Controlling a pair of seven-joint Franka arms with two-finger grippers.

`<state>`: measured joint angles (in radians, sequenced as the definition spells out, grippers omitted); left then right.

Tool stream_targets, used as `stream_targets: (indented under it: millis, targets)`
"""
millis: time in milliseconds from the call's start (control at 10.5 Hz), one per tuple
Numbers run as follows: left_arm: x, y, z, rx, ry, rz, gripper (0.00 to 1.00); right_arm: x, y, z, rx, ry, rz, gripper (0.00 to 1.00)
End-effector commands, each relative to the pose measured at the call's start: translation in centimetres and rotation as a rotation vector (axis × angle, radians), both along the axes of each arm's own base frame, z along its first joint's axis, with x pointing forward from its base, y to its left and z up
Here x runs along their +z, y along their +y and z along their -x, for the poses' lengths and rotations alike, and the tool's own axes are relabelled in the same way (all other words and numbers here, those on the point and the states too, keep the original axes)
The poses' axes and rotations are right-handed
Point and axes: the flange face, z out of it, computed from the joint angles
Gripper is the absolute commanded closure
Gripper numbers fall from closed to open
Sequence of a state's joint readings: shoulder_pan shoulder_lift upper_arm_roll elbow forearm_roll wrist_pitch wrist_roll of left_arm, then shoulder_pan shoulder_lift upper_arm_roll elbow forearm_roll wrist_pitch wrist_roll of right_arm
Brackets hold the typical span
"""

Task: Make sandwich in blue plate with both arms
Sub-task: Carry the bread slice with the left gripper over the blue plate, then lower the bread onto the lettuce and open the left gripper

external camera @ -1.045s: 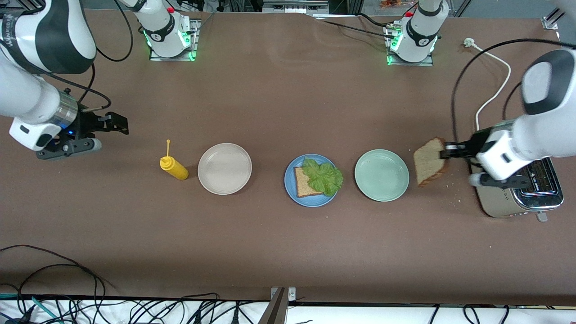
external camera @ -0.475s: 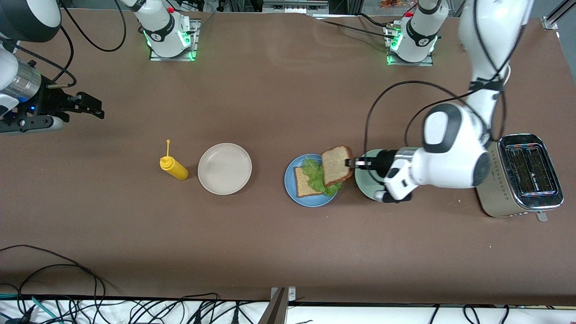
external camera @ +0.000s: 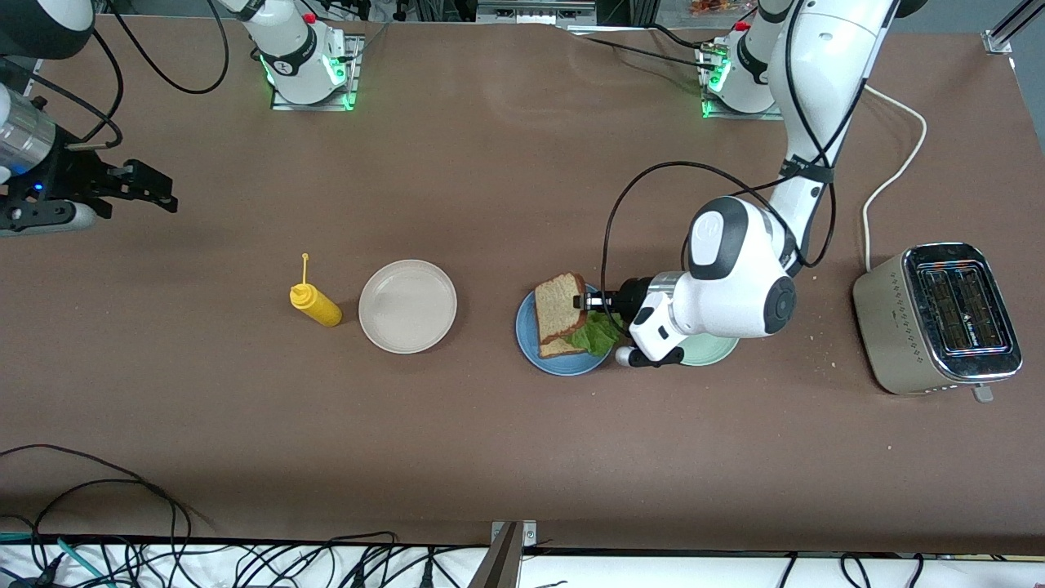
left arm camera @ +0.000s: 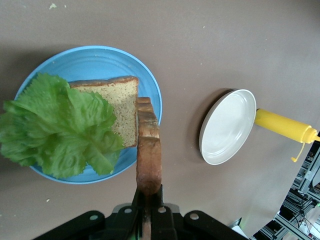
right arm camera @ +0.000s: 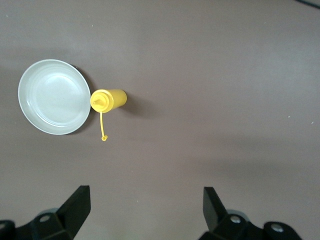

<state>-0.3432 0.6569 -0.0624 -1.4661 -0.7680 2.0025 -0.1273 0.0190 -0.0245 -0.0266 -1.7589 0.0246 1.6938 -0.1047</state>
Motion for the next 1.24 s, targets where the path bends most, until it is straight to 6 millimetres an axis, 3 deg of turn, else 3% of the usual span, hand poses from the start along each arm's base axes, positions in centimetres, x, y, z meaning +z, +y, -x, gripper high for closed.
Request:
stream_targets:
  millis: [0,95,285,380,475,570,760,1140]
  targets:
    - [-2.3,-0.5,-0.7,0.025,-0.002,0.002,1.00,2.6,-0.6,-0.2,-0.022,-0.002,0.015,0.00]
    - [-3.0,-0.4,-0.9,0.023,-0.010,-0.007,1.00,2.6,-1.6,-0.2,-0.039,0.000,0.015,0.00]
    - [-4.8,-0.1,-0.9,-0.001,-0.026,-0.010,1.00,2.6,-1.5,-0.2,-0.036,0.001,0.014,0.00]
    - [-5.2,0.7,-1.2,0.010,-0.022,-0.016,0.94,2.6,-1.5,-0.2,-0.037,0.001,0.016,0.00]
    - [-5.7,2.3,-1.8,0.027,-0.024,-0.033,0.68,2.6,-1.6,-0.2,-0.037,0.001,0.014,0.00]
    - [-5.9,3.5,-2.3,0.007,-0.051,-0.029,0.01,2.5,-1.6,-0.1,-0.039,0.015,0.014,0.00]
    - [-6.5,6.3,-3.1,-0.041,-0.116,-0.024,0.00,2.6,-1.5,0.2,-0.036,0.037,0.015,0.00]
    - [-7.2,6.6,-3.0,-0.049,-0.110,-0.033,0.00,2.9,-1.5,-0.2,-0.040,0.020,0.015,0.00]
